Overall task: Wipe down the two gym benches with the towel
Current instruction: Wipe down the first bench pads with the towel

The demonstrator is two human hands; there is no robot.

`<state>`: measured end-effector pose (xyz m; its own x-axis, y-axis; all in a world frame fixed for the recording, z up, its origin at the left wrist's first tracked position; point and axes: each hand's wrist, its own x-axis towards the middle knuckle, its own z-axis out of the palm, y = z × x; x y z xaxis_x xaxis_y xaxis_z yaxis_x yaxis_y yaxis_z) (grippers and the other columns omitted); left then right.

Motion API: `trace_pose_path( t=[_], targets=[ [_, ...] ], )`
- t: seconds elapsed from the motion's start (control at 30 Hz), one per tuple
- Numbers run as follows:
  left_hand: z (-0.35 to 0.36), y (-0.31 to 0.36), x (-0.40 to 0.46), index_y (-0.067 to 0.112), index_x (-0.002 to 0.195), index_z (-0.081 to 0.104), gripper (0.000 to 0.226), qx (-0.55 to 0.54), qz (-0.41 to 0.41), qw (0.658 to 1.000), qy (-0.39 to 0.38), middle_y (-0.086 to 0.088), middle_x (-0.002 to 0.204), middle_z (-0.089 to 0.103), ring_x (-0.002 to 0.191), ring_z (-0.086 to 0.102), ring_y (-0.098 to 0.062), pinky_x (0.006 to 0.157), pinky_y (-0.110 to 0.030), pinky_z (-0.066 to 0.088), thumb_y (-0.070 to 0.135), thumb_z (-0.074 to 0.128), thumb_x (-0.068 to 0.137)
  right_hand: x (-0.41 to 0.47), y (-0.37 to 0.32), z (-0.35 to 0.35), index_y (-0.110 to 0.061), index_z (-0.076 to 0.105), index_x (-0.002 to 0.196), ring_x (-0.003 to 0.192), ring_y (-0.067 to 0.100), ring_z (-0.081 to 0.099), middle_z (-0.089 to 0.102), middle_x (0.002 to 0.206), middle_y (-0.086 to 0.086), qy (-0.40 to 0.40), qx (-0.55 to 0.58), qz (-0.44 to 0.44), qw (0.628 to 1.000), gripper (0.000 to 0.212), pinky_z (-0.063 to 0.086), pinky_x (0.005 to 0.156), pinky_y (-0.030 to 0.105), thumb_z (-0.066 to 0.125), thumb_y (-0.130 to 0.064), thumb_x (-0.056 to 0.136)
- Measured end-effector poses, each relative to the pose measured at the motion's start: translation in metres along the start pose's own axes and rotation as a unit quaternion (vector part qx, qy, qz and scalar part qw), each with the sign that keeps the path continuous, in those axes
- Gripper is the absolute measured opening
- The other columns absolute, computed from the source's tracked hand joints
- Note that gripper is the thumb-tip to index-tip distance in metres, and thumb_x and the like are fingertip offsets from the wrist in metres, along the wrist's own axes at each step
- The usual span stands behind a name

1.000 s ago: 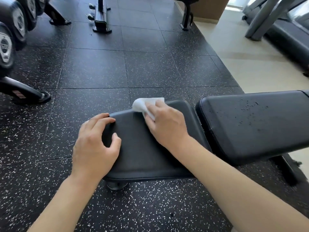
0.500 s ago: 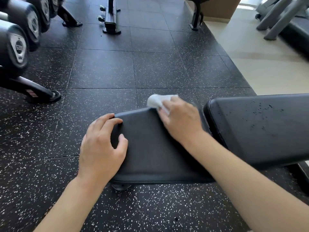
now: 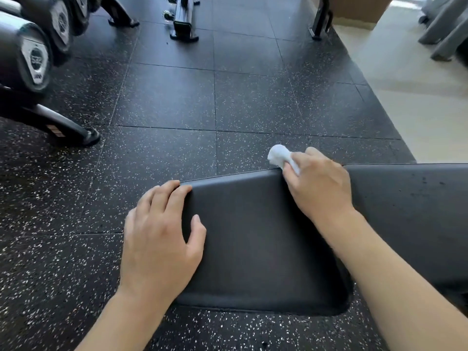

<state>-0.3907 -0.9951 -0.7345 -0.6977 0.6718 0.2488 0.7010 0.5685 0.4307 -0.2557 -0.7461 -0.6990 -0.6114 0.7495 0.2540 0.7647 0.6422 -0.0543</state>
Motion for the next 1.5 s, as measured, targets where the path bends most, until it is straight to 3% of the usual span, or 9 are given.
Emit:
trace_pose_path(
  t=[0.13, 0.23, 0.33, 0.6, 0.93, 1.07, 1.27, 1.43, 1.5],
  targets=[
    [-0.005, 0.005, 0.001, 0.015, 0.144, 0.059, 0.056, -0.016, -0.027, 0.999, -0.006, 0.0, 0.15, 0.057, 0.143, 0.048, -0.029, 0.115, -0.051, 0.04, 0.037, 0.053, 0.092, -0.015, -0.074, -0.004, -0.019, 0.064, 0.083, 0.068, 0.027, 0.065, 0.06, 0.088, 0.002, -0.005, 0.024, -0.058, 0.998, 0.028, 0.034, 0.053, 0.031, 0.056, -0.041, 0.098],
    [-0.014, 0.009, 0.003, 0.015, 0.145, 0.059, 0.057, -0.027, -0.047, 0.998, -0.038, 0.0, 0.154, 0.055, 0.148, 0.045, -0.027, 0.119, -0.051, 0.037, 0.034, 0.054, 0.092, -0.016, -0.119, -0.014, -0.02, 0.064, 0.091, 0.077, 0.023, 0.065, 0.059, 0.095, 0.0, -0.096, 0.059, -0.111, 0.987, 0.028, 0.037, 0.055, 0.032, 0.052, -0.042, 0.102],
    [-0.023, 0.012, 0.01, 0.014, 0.146, 0.057, 0.058, -0.013, -0.061, 0.994, -0.088, -0.002, 0.154, 0.054, 0.147, 0.045, -0.03, 0.117, -0.055, 0.039, 0.034, 0.054, 0.091, -0.003, -0.102, -0.034, -0.022, 0.067, 0.1, 0.087, 0.024, 0.062, 0.051, 0.101, 0.001, -0.19, 0.048, -0.104, 0.975, 0.031, 0.039, 0.061, 0.034, 0.048, -0.047, 0.104],
    [-0.024, 0.022, 0.013, 0.017, 0.146, 0.053, 0.058, 0.041, -0.097, 0.982, -0.157, -0.003, 0.159, 0.048, 0.152, 0.038, -0.032, 0.117, -0.06, 0.035, 0.034, 0.049, 0.091, 0.032, -0.019, -0.05, -0.011, 0.068, 0.11, 0.105, 0.026, 0.055, 0.051, 0.115, 0.006, -0.271, -0.022, -0.02, 0.962, 0.038, 0.05, 0.082, 0.041, 0.043, -0.038, 0.106],
    [-0.015, 0.021, 0.011, 0.01, 0.142, 0.057, 0.056, 0.034, -0.093, 0.99, -0.105, -0.009, 0.159, 0.048, 0.151, 0.04, -0.036, 0.113, -0.062, 0.039, 0.029, 0.051, 0.089, 0.034, -0.134, -0.011, -0.019, 0.07, 0.092, 0.092, 0.027, 0.057, 0.061, 0.09, 0.004, -0.292, 0.1, -0.169, 0.936, 0.04, 0.043, 0.062, 0.037, 0.044, -0.045, 0.107],
    [-0.012, 0.02, 0.012, 0.009, 0.142, 0.055, 0.057, 0.038, -0.084, 0.991, -0.1, -0.01, 0.158, 0.048, 0.15, 0.041, -0.038, 0.114, -0.061, 0.037, 0.028, 0.051, 0.089, 0.052, -0.082, -0.008, -0.018, 0.067, 0.088, 0.091, 0.026, 0.057, 0.06, 0.091, 0.001, -0.291, 0.08, -0.171, 0.938, 0.044, 0.042, 0.06, 0.036, 0.043, -0.05, 0.106],
    [-0.01, 0.018, 0.01, 0.01, 0.144, 0.053, 0.057, 0.033, -0.08, 0.991, -0.103, -0.01, 0.159, 0.048, 0.15, 0.041, -0.039, 0.112, -0.063, 0.038, 0.027, 0.051, 0.089, 0.071, 0.026, -0.012, -0.019, 0.055, 0.07, 0.079, 0.03, 0.057, 0.047, 0.075, -0.002, -0.281, 0.032, -0.026, 0.959, 0.058, 0.036, 0.059, 0.036, 0.03, -0.059, 0.104],
    [-0.007, 0.014, 0.007, 0.012, 0.144, 0.052, 0.058, 0.025, -0.074, 0.992, -0.099, -0.01, 0.159, 0.048, 0.15, 0.041, -0.038, 0.109, -0.064, 0.04, 0.027, 0.052, 0.089, 0.059, -0.051, -0.011, -0.02, 0.057, 0.075, 0.063, 0.032, 0.057, 0.053, 0.064, 0.002, -0.221, 0.057, -0.132, 0.965, 0.028, 0.044, 0.045, 0.032, 0.078, -0.033, 0.088],
    [-0.007, 0.014, 0.007, 0.012, 0.144, 0.052, 0.058, 0.021, -0.074, 0.992, -0.101, -0.01, 0.159, 0.048, 0.15, 0.041, -0.038, 0.109, -0.064, 0.04, 0.027, 0.053, 0.088, 0.055, -0.104, -0.007, -0.018, 0.065, 0.068, 0.061, 0.031, 0.059, 0.057, 0.062, 0.004, -0.237, 0.08, -0.146, 0.957, 0.026, 0.044, 0.045, 0.03, 0.083, -0.029, 0.083]
  ],
)
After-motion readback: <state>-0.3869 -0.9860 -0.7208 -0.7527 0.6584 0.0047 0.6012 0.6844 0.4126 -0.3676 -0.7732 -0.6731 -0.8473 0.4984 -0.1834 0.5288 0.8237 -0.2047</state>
